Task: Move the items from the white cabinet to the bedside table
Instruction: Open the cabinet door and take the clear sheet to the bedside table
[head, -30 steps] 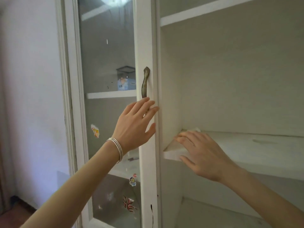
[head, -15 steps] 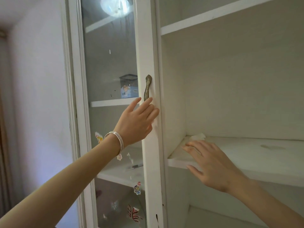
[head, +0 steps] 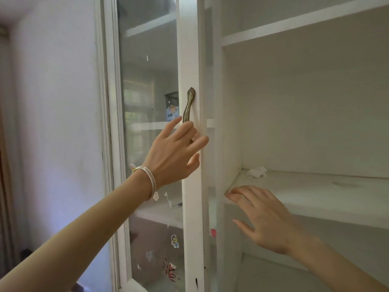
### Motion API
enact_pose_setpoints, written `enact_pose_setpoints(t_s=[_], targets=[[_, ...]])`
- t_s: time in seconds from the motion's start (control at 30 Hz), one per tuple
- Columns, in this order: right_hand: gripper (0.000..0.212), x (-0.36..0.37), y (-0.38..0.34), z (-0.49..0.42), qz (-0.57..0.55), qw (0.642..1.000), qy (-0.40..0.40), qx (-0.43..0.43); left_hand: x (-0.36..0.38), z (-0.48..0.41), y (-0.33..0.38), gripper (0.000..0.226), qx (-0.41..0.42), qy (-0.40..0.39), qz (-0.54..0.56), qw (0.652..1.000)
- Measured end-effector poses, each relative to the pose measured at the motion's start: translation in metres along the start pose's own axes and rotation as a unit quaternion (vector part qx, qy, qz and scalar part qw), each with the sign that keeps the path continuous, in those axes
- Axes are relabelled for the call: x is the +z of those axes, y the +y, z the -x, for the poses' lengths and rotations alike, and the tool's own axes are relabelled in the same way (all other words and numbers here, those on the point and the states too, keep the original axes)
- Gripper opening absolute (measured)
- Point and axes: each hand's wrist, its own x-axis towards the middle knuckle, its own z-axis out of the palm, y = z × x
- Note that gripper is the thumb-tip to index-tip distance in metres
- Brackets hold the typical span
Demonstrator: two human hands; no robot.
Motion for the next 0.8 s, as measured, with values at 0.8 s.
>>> enact_pose_setpoints(t_s=[0.8], targets=[[0.05,-0.032,-0.232,-0.058,-0.039,0.999,-0.007,-0.016,-0.152,0.172,-0.148,0.034,0.045,-0.012,0.001,0.999]])
